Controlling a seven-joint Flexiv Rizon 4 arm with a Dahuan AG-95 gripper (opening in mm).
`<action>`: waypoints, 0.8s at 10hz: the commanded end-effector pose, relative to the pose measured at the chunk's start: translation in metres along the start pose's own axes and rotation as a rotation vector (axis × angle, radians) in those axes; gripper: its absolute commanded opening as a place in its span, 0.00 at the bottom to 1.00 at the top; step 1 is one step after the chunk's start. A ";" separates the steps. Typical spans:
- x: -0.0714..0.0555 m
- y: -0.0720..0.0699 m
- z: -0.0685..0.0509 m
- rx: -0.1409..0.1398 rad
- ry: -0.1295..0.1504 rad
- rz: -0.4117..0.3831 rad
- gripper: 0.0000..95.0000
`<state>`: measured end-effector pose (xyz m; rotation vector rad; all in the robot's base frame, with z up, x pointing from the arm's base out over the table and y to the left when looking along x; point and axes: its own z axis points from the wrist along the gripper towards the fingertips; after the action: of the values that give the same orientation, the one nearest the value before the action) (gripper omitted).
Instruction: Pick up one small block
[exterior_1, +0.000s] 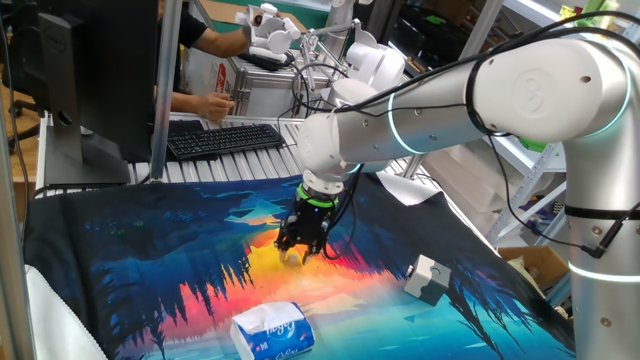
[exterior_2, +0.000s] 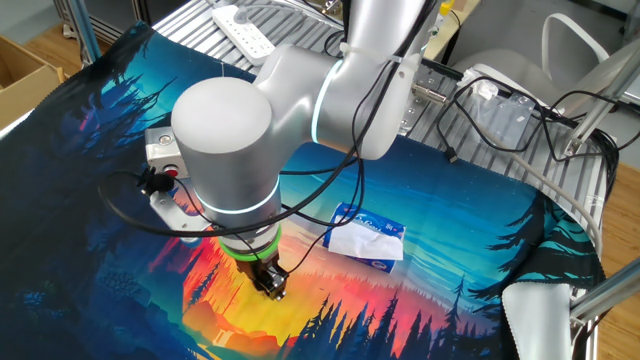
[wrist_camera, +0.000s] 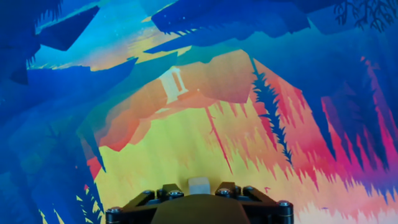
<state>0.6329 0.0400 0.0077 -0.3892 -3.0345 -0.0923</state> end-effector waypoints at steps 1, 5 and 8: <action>-0.001 0.000 0.001 0.001 -0.003 -0.020 0.00; -0.002 0.000 0.000 0.002 -0.006 -0.045 0.00; -0.003 -0.001 0.000 0.003 -0.007 -0.055 0.00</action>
<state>0.6352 0.0389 0.0081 -0.3033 -3.0523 -0.0923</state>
